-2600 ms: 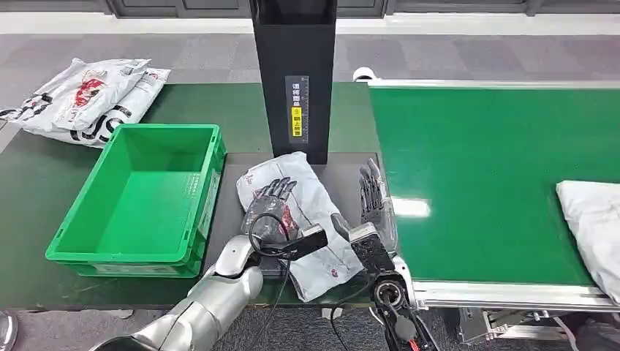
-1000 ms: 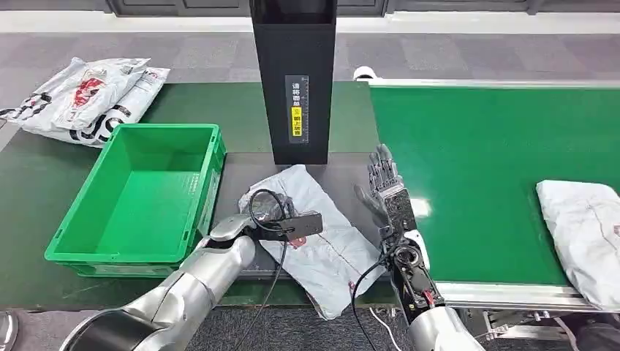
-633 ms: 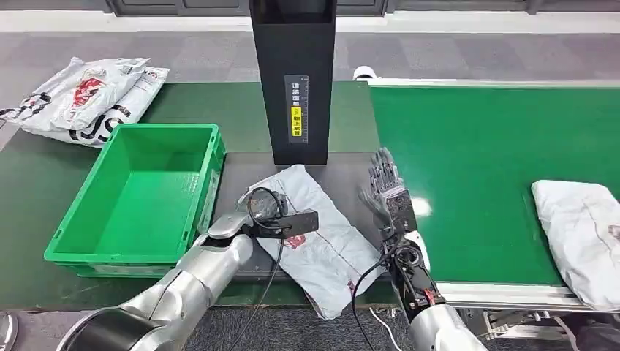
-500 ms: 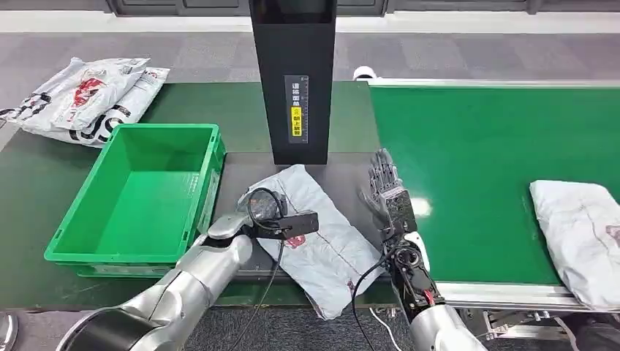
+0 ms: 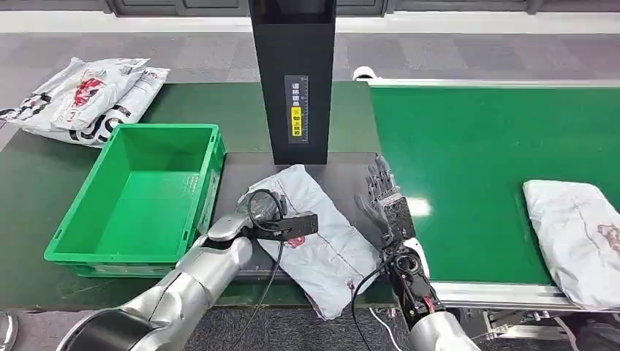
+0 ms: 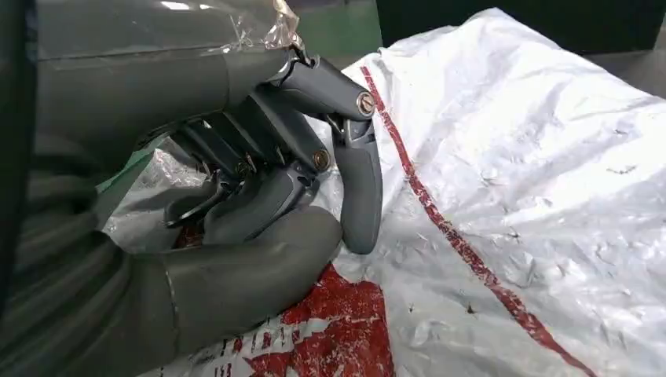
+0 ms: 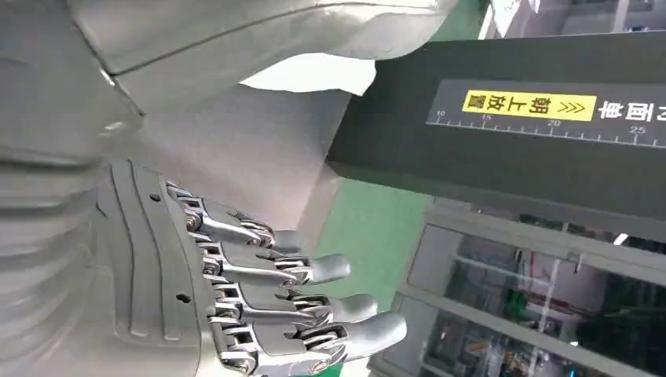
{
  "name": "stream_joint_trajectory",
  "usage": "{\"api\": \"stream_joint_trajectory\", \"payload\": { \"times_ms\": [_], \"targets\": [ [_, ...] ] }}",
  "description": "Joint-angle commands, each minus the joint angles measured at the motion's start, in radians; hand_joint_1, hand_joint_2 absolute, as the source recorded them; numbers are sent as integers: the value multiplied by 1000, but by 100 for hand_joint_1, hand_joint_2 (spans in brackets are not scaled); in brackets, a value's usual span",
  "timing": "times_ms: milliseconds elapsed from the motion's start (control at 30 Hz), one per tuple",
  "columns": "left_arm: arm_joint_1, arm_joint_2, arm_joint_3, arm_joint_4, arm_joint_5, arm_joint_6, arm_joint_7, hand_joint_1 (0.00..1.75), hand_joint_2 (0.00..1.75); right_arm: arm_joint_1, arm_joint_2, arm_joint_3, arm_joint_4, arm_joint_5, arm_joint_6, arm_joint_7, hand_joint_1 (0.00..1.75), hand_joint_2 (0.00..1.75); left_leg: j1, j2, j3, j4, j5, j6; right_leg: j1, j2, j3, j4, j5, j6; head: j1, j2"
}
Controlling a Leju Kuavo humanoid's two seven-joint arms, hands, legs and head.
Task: Moved the parcel from conveyor to table for the left to box.
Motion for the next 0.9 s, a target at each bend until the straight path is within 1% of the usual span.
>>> {"api": "stream_joint_trajectory", "payload": {
  "times_ms": [33, 233, 267, 400, 433, 467, 500, 533, 567, 633, 800, 900],
  "targets": [
    [-8, 22, -30, 46, -5, -4, 1, 175, 175, -6, -9, -29, 6, 0, 7, 7, 0, 175, -1, 2, 1, -1, 0, 0, 0, 1, 0, -1, 1, 0, 0, 0],
    [-8, 23, -30, 46, -5, -4, 1, 175, 175, -7, -8, -29, 6, 0, 8, 7, 0, 175, -1, 2, 0, 0, 0, 0, -1, 1, 0, 0, 0, 0, 0, 0],
    [-4, 23, -32, 33, -13, 33, 6, 175, 175, -4, -10, -27, 11, 2, 8, 5, 0, 175, -1, 3, 1, -2, 0, 0, -1, 1, 0, -1, 1, 0, 0, 0],
    [-12, 18, -7, 25, 3, 94, -10, 175, 175, 6, -10, -28, 12, 0, 14, -4, 0, 175, 0, 2, 1, -1, 0, 0, 0, 0, 0, -1, 0, 0, 0, 0],
    [-17, 11, 16, 21, 19, 145, -18, 175, 175, 8, -6, -34, 1, -1, 6, -4, 0, 175, 0, 2, 0, 0, 0, 0, 0, 0, 0, 0, 0, 0, 0, 0],
    [-21, 9, 19, 20, 20, 154, -21, 175, 175, 9, -4, -35, -5, 0, 7, -2, 0, 175, 0, 2, 0, -1, 0, 0, 0, 0, 0, -1, 1, 0, 0, 0],
    [-31, 3, 37, 9, 33, 228, -28, 175, 175, 14, -1, -44, -24, -2, -2, 7, 0, 175, 0, 2, 0, 0, 0, 0, 0, 0, -1, 0, 0, 0, 0, 0],
    [-52, -4, 61, 5, 51, 263, -44, 175, 175, 28, -2, -51, -50, 2, -7, 19, 0, 175, 0, 1, -1, 0, 0, 0, 0, 0, -1, 0, 0, 0, 0, 0],
    [-77, -8, 95, -13, 81, 327, -66, 175, 175, 48, -3, -59, -79, 5, -7, 28, 0, 175, 0, 1, -1, 0, 0, 0, 0, -1, -2, 0, 0, 0, 0, 0],
    [-94, -6, 98, -16, 84, 306, -64, 175, 175, 56, -4, -60, -86, 4, -6, 27, 0, 175, 1, -1, -3, 1, 1, 0, 1, -3, -2, 1, 0, 0, 0, 0],
    [-83, -4, 98, -21, 83, 311, -66, 175, 175, 59, -2, -61, -95, 6, -4, 29, 0, 175, 0, 3, -1, 0, 0, 0, 0, 1, -2, 0, 1, 0, 0, 0],
    [-83, -4, 98, -21, 83, 311, -66, 175, 175, 59, -2, -61, -95, 6, -4, 29, 0, 175, 0, 1, -2, 0, 1, 0, 0, 0, -3, 0, 0, 0, 0, 0]
  ]
}}
